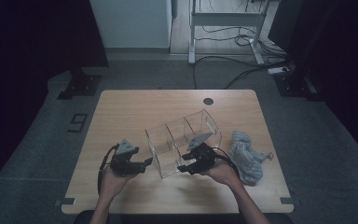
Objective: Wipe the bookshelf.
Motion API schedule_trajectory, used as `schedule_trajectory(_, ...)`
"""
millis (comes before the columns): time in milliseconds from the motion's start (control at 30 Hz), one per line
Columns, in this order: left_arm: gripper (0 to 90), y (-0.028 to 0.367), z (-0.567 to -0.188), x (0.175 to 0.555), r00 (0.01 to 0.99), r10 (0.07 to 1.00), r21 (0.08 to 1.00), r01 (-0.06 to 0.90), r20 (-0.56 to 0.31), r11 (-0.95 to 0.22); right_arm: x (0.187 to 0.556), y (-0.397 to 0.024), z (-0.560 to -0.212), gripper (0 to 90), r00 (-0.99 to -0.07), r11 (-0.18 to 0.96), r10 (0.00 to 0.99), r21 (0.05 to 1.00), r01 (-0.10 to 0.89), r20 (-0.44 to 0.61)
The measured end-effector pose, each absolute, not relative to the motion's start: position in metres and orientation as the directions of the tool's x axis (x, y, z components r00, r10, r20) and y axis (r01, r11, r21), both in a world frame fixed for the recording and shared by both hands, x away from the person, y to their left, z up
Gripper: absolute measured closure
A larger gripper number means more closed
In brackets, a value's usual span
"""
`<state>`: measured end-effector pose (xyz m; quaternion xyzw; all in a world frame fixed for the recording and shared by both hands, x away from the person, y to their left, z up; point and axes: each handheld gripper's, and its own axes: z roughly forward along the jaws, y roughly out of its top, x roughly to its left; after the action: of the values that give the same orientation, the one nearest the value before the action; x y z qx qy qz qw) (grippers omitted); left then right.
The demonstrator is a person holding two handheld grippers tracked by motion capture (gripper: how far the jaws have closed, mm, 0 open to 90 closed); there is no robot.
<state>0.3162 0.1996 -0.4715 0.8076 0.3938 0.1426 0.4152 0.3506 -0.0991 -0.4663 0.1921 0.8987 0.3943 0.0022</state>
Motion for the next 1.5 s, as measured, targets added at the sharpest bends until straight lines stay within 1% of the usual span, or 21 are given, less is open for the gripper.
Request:
schedule_trajectory(167,15.6,0.191,-0.462,0.302,0.691,0.718,0.784,0.493,-0.087,-0.379,0.344,-0.109,-0.465,41.6,-0.919,0.604,0.365,0.714,0.353,0.146)
schedule_trajectory(300,15.7,0.178,-0.455,0.298,0.717,0.693,0.788,0.471,-0.08,-0.397,0.339,-0.119,-0.466,40.1,-0.913,0.599,0.382,0.713,0.364,0.145)
schedule_trajectory(400,16.6,0.166,-0.455,0.299,0.718,0.694,0.779,0.464,-0.053,-0.421,0.337,-0.127,-0.466,39.2,-0.904,0.596,0.403,0.709,0.376,0.14)
schedule_trajectory(567,24.3,0.152,-0.458,0.305,0.709,0.704,0.767,0.469,-0.032,-0.437,0.332,-0.14,-0.467,38.0,-0.888,0.588,0.436,0.702,0.403,0.145)
schedule_trajectory(633,29.0,0.149,-0.461,0.306,0.704,0.71,0.762,0.471,-0.022,-0.444,0.331,-0.146,-0.467,37.8,-0.882,0.59,0.451,0.697,0.408,0.135)
schedule_trajectory(700,34.2,0.149,-0.463,0.307,0.693,0.721,0.754,0.472,0.003,-0.457,0.33,-0.152,-0.467,37.7,-0.875,0.583,0.464,0.696,0.42,0.139)
schedule_trajectory(767,35.9,0.151,-0.464,0.308,0.693,0.721,0.757,0.477,-0.013,-0.446,0.329,-0.158,-0.467,37.7,-0.869,0.577,0.474,0.697,0.427,0.14)
schedule_trajectory(800,36.7,0.152,-0.464,0.308,0.691,0.722,0.757,0.476,-0.006,-0.448,0.329,-0.16,-0.467,37.6,-0.866,0.574,0.479,0.696,0.432,0.142)
schedule_trajectory(900,42.6,0.154,-0.463,0.308,0.685,0.728,0.753,0.476,0.006,-0.454,0.329,-0.168,-0.467,37.6,-0.857,0.563,0.495,0.699,0.441,0.141)
schedule_trajectory(1067,45.9,0.162,-0.462,0.31,0.663,0.748,0.751,0.494,0.001,-0.439,0.328,-0.18,-0.463,37.6,-0.839,0.54,0.522,0.704,0.462,0.15)
schedule_trajectory(1267,55.2,0.17,-0.461,0.314,0.636,0.772,0.752,0.506,0.006,-0.422,0.329,-0.19,-0.459,37.6,-0.824,0.52,0.547,0.711,0.473,0.148)
schedule_trajectory(1400,58.9,0.175,-0.461,0.315,0.615,0.788,0.752,0.51,0.021,-0.418,0.331,-0.196,-0.456,37.6,-0.81,0.506,0.57,0.716,0.481,0.141)
schedule_trajectory(1500,61.0,0.179,-0.461,0.317,0.609,0.793,0.758,0.509,0.017,-0.407,0.332,-0.2,-0.453,37.8,-0.79,0.487,0.599,0.724,0.488,0.13)
